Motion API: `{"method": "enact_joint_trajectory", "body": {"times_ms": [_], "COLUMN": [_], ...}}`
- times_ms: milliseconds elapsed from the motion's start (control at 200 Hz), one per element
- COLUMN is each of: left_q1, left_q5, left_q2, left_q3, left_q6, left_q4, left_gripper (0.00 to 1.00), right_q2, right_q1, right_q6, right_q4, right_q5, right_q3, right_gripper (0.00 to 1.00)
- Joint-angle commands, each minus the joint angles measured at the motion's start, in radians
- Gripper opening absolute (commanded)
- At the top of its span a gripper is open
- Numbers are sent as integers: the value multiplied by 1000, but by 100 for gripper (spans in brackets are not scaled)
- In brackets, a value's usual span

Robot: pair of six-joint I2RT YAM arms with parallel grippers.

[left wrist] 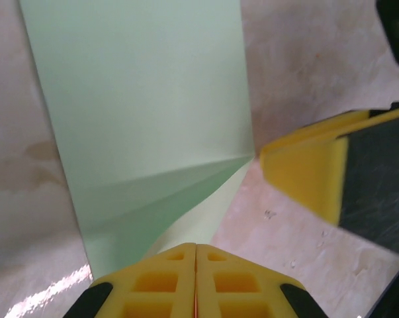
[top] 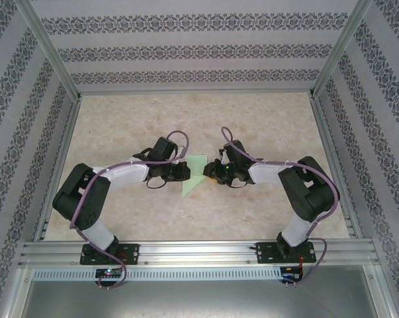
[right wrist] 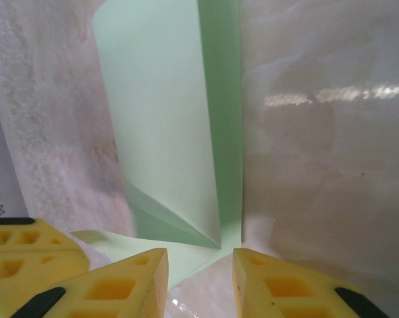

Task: Fold a paper plane with a square sheet of paper (pick it up from the middle)
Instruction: Fourth fold the wing at the center of the table.

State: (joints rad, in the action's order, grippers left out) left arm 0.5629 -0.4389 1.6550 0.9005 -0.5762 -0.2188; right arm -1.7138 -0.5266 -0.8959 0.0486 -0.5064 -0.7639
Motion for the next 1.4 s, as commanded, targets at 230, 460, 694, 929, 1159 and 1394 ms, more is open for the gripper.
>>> {"method": "enact_joint_trajectory", "body": {"times_ms": [230, 460, 694, 929, 1159, 1394], "left_q1": [-15, -15, -15, -14, -16, -14], "left_q5": [20, 34, 48, 44, 42, 42], "left_q2": [69, 86, 110, 112, 104, 85], "left_q3": [23, 22, 31, 31, 28, 20], "left_q6": [41, 49, 62, 61, 57, 55], "left_q4": [-42, -45, -69, -63, -59, -52], "left_gripper": [8, 8, 7, 7, 7, 8], "right_q2": [-27, -45, -56, -75, -117, -130], "right_q1": [-24, -39, -56, -62, -63, -64], "right_q6": [-34, -38, -25, 49, 79, 105], "right_q4": [50, 89, 114, 67, 8, -25], "right_q5": [12, -9, -33, -40, -34, -42], "right_q3": [-1, -11, -29, -76, -125, -132], "right_gripper": [34, 35, 35, 35, 31, 30]}}
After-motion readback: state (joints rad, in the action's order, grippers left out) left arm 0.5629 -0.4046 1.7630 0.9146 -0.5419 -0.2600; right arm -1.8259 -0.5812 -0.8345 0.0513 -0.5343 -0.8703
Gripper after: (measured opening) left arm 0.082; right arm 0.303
